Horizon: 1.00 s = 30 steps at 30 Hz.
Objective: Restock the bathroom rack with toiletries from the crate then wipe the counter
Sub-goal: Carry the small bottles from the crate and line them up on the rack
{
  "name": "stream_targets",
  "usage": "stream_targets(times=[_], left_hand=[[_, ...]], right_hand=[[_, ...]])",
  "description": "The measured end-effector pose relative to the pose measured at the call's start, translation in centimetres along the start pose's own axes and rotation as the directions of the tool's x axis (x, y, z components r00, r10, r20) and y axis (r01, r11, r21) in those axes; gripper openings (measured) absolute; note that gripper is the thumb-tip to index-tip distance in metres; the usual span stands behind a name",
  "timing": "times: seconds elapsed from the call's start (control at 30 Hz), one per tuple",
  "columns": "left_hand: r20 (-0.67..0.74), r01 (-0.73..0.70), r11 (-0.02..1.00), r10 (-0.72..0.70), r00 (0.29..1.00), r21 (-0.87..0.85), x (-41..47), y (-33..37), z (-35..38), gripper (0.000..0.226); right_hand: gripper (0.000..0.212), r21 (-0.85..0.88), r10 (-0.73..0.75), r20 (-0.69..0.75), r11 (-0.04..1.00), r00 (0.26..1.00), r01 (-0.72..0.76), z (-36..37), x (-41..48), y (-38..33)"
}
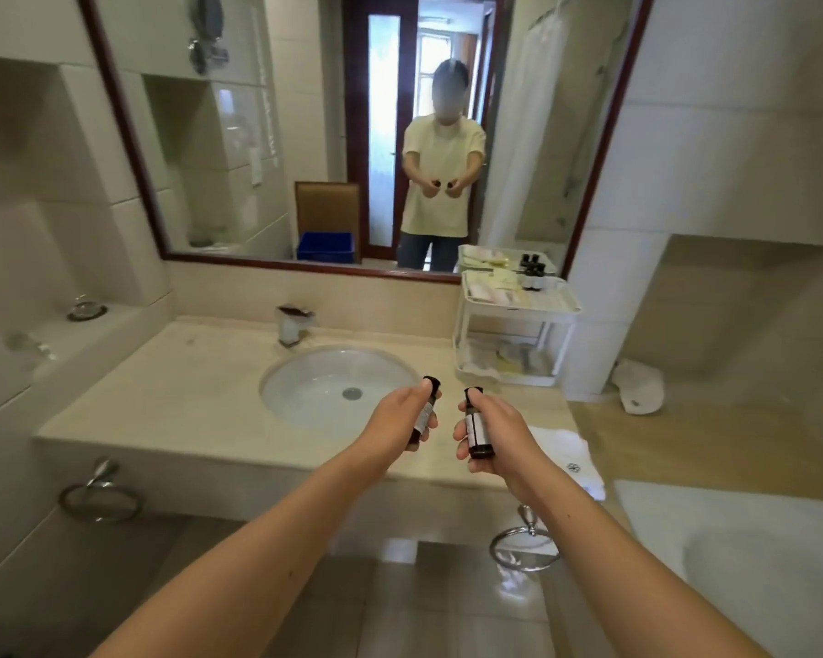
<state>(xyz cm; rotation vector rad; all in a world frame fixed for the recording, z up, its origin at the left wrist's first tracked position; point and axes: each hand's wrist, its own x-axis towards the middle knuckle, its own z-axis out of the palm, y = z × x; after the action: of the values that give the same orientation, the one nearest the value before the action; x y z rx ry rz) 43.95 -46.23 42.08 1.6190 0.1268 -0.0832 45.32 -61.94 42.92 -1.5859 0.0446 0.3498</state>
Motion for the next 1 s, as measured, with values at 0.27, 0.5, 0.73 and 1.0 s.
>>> stream_targets(times=[0.27, 0.5, 0.73, 1.0], left_hand=[[0.137, 0.001, 0.994, 0.014, 0.991, -0.109, 6.8, 3.8, 6.6, 0.031], [0.313, 0.086, 0.951, 0.012, 0.95, -0.298, 15.9, 7.5, 10.3, 0.017], [0.409, 0.168, 0.907, 0.005, 0.912, -0.386, 25.9, 11.3, 13.1, 0.02], [0.364, 0.18, 0.938, -0.063, 0.929, -0.297, 34.5, 12.0, 15.3, 0.025]], right_hand=[[0.028, 0.157, -0.071, -0.112, 0.984, 0.991, 0.088, -9.0, 3.7, -3.3], [0.024, 0.077, -0.163, -0.168, 0.981, 0.972, 0.177, -15.1, 9.9, -7.1], [0.017, 0.028, -0.21, -0.249, 0.974, 0.946, 0.223, -19.1, 18.4, -10.8], [0.023, 0.078, -0.187, -0.335, 0.971, 0.924, 0.225, -22.2, 26.5, -12.0]])
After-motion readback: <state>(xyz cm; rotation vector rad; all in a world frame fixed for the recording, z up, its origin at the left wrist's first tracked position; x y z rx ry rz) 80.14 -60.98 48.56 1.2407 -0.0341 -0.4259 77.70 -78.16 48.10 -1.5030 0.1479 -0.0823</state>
